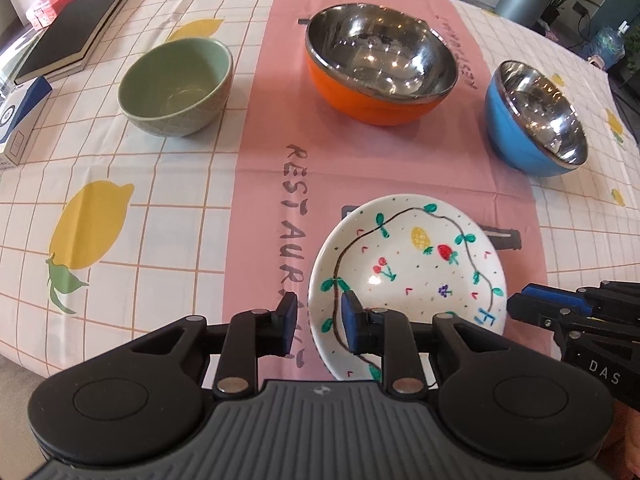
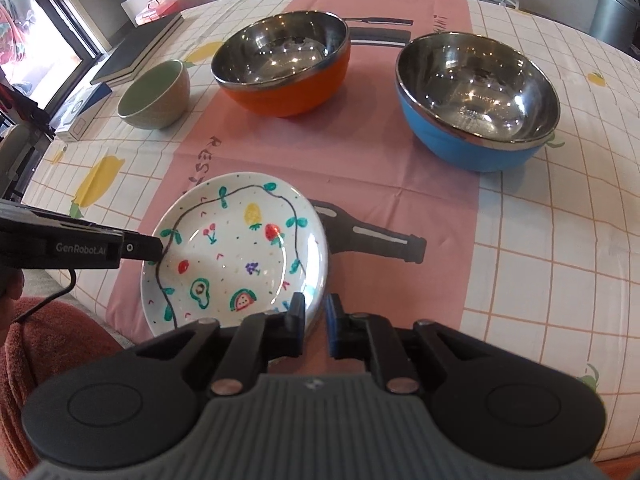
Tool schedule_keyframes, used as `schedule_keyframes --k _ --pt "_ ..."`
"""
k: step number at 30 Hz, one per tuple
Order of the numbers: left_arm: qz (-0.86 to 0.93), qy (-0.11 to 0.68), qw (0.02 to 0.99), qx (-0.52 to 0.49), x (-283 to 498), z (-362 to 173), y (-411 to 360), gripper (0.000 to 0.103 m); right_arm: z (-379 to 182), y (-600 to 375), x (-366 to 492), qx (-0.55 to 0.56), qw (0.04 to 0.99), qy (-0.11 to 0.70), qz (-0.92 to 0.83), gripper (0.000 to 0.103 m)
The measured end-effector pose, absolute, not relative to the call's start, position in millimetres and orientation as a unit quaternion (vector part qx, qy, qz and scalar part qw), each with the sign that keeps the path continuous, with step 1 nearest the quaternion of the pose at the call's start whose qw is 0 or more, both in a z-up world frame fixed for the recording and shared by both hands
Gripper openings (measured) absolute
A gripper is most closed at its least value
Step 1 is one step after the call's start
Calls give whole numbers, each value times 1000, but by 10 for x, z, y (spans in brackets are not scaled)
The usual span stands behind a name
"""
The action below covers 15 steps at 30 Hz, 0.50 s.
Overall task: Organize plates and bowls
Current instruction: 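Open the right gripper and lift it off the white plate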
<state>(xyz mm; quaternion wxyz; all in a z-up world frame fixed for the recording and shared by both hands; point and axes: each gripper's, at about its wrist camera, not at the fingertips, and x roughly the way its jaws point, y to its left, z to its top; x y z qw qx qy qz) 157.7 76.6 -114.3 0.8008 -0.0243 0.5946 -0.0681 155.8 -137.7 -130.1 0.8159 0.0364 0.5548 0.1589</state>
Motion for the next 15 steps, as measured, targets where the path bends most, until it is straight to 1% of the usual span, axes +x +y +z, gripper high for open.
schedule_keyframes --k 3,4,8,10,12,14,15 --pt "-77 565 821 -6 1560 -939 703 30 -1217 -1476 1539 56 821 544 163 25" --pt "-81 551 831 5 1554 -847 667 30 -1188 -1512 1531 61 823 540 162 27" --pt "-91 503 859 39 1532 -480 537 32 -1064 -1697 1515 86 836 522 148 29" --pt "-98 482 870 43 1531 -308 468 37 -1000 -1803 1520 96 841 515 137 30" --pt "-111 463 879 36 1540 -149 385 48 -935 -1909 1527 102 847 506 126 33" --pt "-125 451 884 21 1568 -43 295 50 -855 -2024 1539 107 855 495 113 36" --pt "-133 445 885 14 1588 -5 224 51 -817 -2078 1548 108 859 490 106 39"
